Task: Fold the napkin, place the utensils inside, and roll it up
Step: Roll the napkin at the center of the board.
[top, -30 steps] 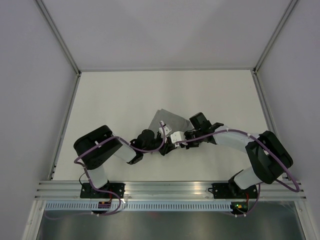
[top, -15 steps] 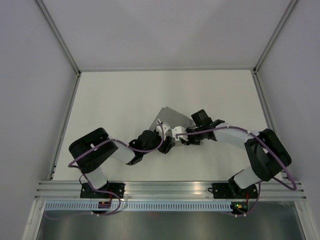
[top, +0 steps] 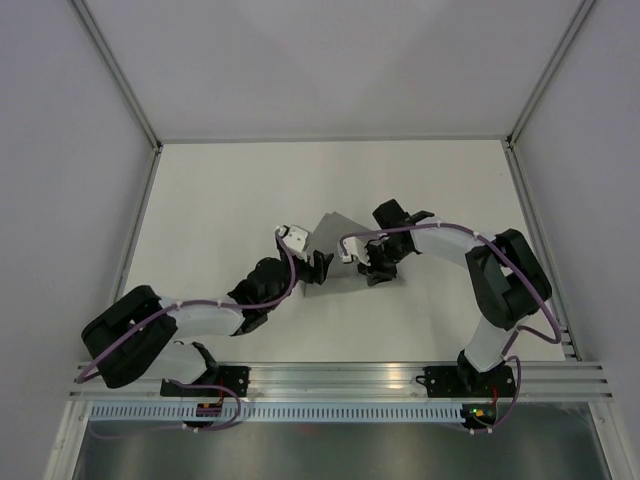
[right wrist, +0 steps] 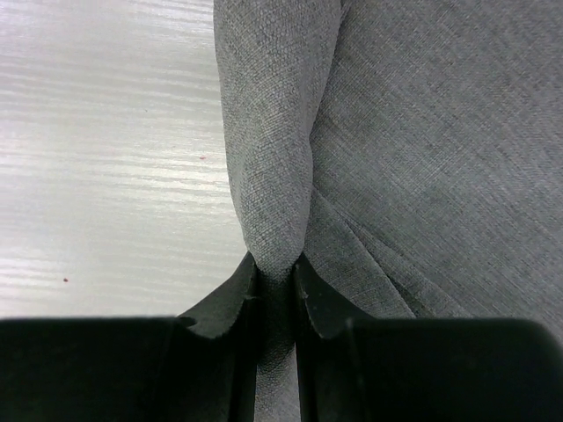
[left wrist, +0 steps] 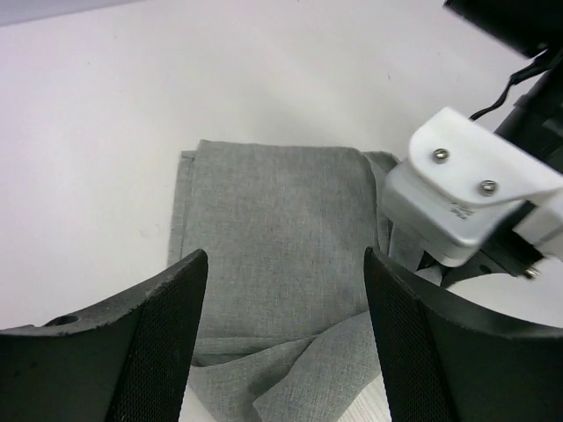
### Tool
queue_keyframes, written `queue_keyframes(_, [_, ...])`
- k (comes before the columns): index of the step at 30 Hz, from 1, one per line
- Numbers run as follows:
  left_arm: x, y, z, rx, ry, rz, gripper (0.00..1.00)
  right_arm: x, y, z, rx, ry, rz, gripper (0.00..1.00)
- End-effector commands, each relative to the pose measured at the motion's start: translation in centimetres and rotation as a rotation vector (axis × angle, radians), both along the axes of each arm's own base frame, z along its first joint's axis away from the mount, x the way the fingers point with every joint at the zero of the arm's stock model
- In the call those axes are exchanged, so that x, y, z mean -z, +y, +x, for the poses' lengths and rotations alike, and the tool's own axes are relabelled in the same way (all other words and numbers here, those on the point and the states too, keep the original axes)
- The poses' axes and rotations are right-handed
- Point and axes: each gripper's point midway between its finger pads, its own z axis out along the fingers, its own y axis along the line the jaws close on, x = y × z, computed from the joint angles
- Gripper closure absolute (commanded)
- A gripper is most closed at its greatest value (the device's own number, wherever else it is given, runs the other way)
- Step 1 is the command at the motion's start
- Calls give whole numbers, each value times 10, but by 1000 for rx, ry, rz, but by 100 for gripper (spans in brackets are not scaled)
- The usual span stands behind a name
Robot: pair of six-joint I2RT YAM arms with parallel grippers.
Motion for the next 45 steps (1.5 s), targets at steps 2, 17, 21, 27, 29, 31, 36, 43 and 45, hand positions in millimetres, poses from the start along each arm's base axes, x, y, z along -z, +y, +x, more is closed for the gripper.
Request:
queue_keyframes(2, [-44, 22, 0, -82, -71, -121, 25, 14, -18, -27, -26, 226, -118, 95])
queue_keyframes(17, [-47, -16, -46, 191, -258, 183, 22, 28, -23, -11, 21, 562, -162, 95])
queue_keyframes(21, [-17, -46, -66, 332, -315, 359, 20, 30, -22, -11, 28, 615, -180, 94])
queue_keyframes(27, [30, -81, -80, 486, -334, 523, 17, 38, -24, -8, 57, 663, -225, 94])
queue_keyframes(29, [39, -92, -83, 521, -364, 567, 16, 40, -26, -9, 58, 675, -240, 94])
queue_keyframes(31, [45, -99, -85, 541, -382, 599, 14, 42, -27, -12, 58, 695, -251, 94])
queue_keyframes(36, [65, -108, -83, 571, -442, 686, 11, 45, -27, -12, 60, 729, -264, 93])
queue_keyframes(43, [82, -116, -74, 576, -458, 746, 18, 45, -27, -10, 57, 749, -278, 92])
queue_keyframes(45, [86, -116, -73, 579, -446, 749, 25, 44, -28, -11, 55, 750, -283, 92])
